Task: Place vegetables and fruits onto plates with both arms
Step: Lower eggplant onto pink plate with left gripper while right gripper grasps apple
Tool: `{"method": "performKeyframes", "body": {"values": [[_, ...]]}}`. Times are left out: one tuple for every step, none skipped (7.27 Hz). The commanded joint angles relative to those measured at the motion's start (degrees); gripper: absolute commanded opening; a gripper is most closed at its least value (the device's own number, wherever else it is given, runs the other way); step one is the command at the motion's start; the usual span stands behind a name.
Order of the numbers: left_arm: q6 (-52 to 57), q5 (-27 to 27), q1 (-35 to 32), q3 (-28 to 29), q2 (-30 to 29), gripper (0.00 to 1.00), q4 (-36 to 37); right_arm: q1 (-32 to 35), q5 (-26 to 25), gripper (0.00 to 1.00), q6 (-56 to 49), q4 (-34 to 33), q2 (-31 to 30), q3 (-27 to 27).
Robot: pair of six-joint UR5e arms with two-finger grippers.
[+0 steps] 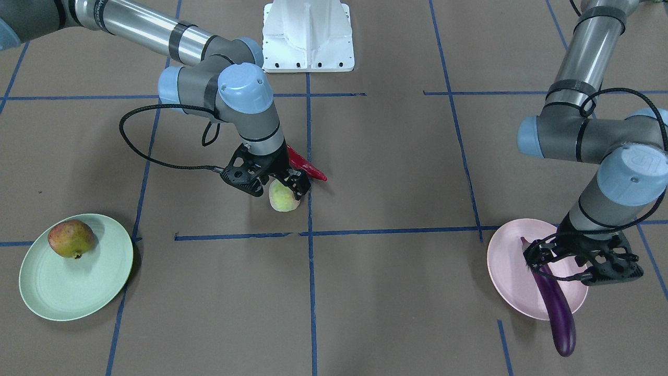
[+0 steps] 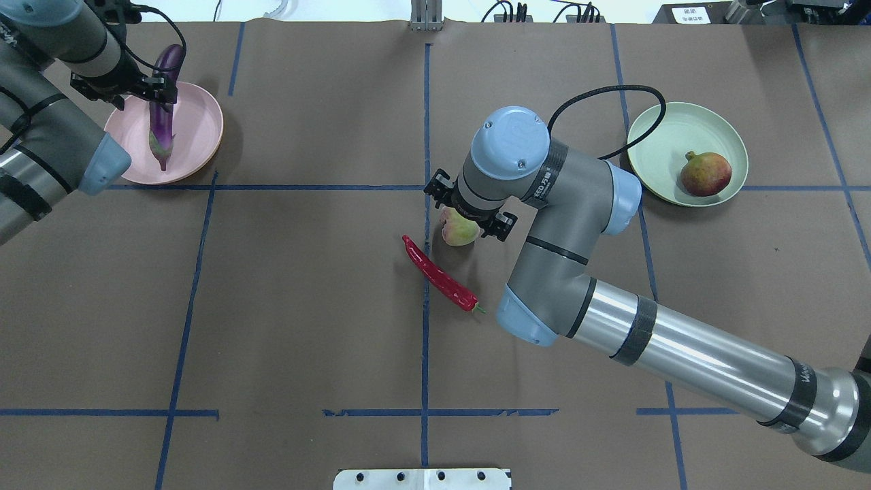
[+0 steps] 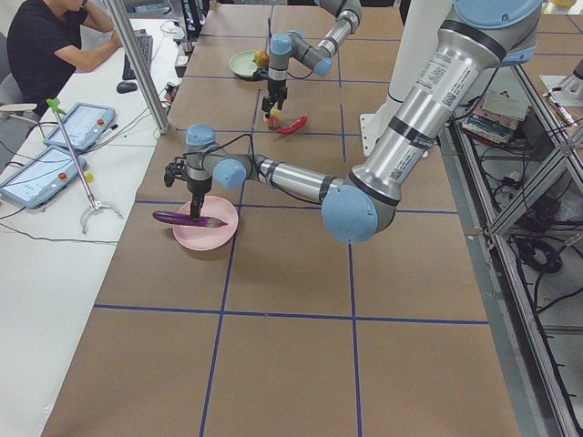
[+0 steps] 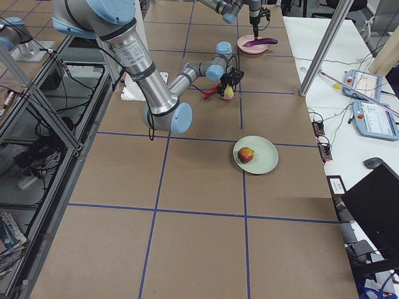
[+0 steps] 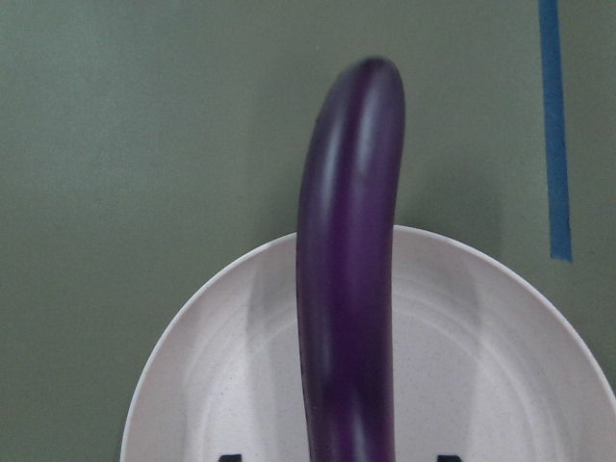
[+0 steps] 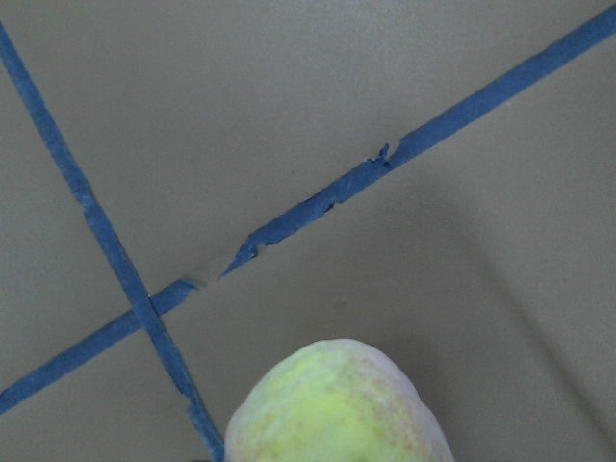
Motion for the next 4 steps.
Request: {"method": "performKeyframes", "body": {"values": [[-0.6, -0.1, 0.0, -0.3, -0.3, 1.00, -0.6, -1.0, -2.1, 1.00, 0.0, 0.1, 0.1, -1.2], [-0.8, -0.3, 0.1, -0.5, -0.5, 1.00, -0.8, -1.0, -2.2, 0.65, 0.1, 0.0, 0.7, -1.2], [-1.5, -4.4, 0.9, -1.8, -0.7, 1.00, -0.8, -1.1, -2.0, 0.04, -0.3, 0.1, 0.9, -1.1], [-7.9, -10.5, 1.8, -4.6, -0.7, 1.00, -0.9, -1.0, -1.6, 0.00, -0.3, 0.0, 0.8, -0.2]]}}
